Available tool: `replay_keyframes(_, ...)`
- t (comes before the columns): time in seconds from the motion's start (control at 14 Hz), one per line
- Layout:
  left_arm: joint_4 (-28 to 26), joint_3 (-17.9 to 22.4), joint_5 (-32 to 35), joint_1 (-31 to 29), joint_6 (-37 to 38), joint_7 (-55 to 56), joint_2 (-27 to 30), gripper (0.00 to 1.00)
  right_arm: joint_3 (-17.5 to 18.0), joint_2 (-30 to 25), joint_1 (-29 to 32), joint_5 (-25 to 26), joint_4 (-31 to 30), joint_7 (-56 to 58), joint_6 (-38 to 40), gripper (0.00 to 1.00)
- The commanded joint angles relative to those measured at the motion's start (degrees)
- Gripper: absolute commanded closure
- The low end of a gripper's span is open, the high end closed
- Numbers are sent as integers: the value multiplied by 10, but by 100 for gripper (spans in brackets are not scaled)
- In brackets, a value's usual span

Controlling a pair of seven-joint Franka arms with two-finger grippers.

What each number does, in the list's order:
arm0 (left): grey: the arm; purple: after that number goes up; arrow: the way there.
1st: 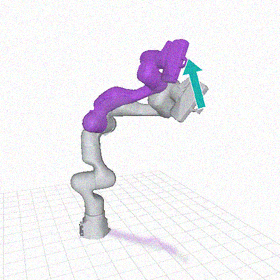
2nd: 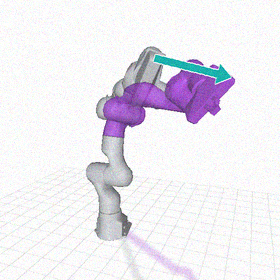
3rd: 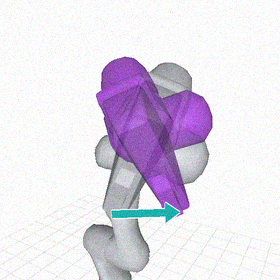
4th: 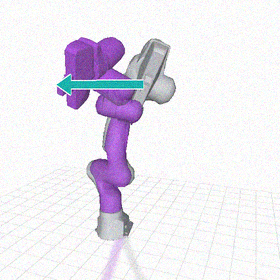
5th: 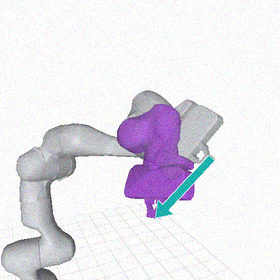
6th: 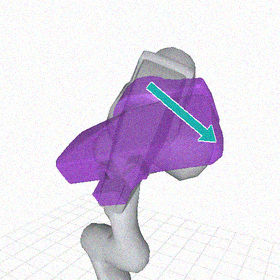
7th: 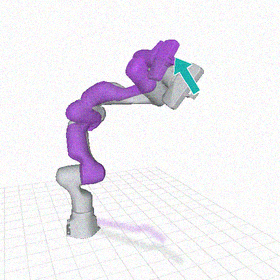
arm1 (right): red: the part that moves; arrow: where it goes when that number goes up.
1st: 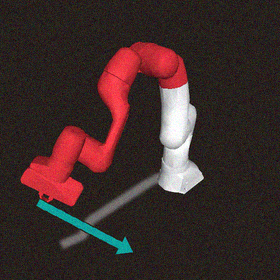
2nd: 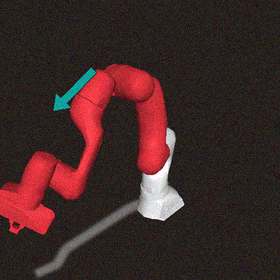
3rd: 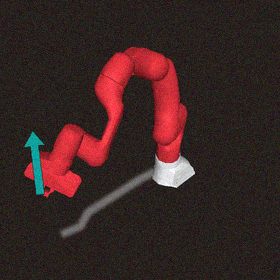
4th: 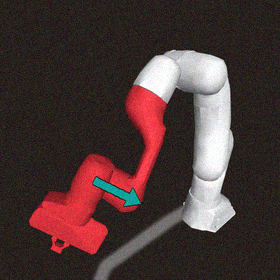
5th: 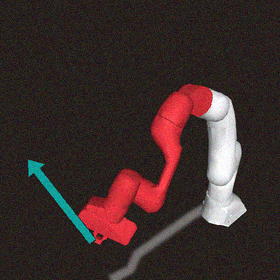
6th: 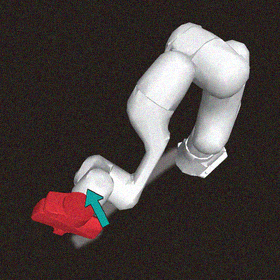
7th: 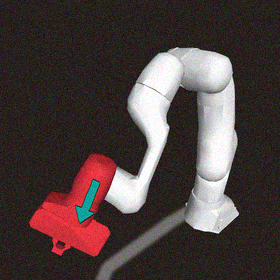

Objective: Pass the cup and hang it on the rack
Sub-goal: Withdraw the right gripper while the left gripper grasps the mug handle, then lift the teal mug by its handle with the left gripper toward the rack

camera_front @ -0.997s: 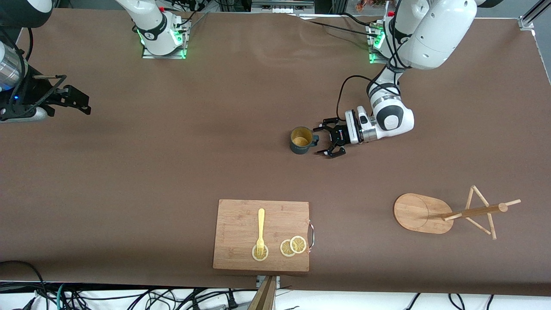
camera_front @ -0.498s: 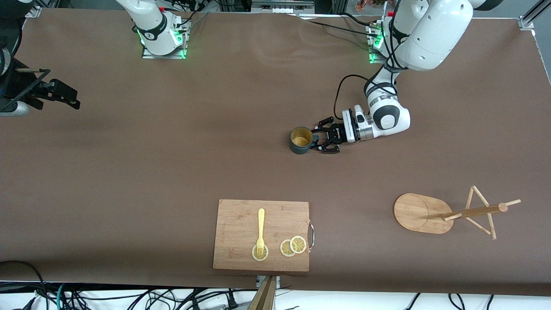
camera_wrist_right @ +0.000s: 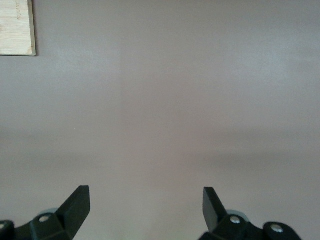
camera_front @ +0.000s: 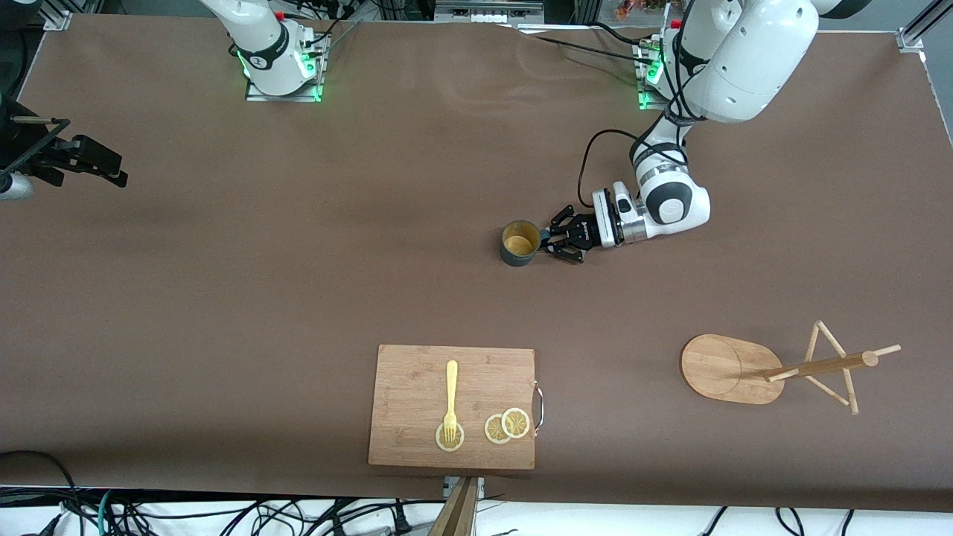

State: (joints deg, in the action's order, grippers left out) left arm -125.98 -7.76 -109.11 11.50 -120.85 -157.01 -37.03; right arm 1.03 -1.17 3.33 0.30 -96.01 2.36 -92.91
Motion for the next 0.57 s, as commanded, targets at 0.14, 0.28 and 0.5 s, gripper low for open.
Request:
replay_keyframes(0.14, -15, -3, 12, -22, 1, 80, 55, 100, -6, 10, -13, -1, 15, -9, 14, 0)
replay_keyframes(0.28, -24, -2, 51, -34, 0, 182, 93, 100, -4, 8, -13, -1, 14, -9, 17, 0)
replay_keyframes(0.5, -24, -2, 169, -60, -2, 389, 173, 100, -4, 9, -13, -1, 14, -9, 18, 0)
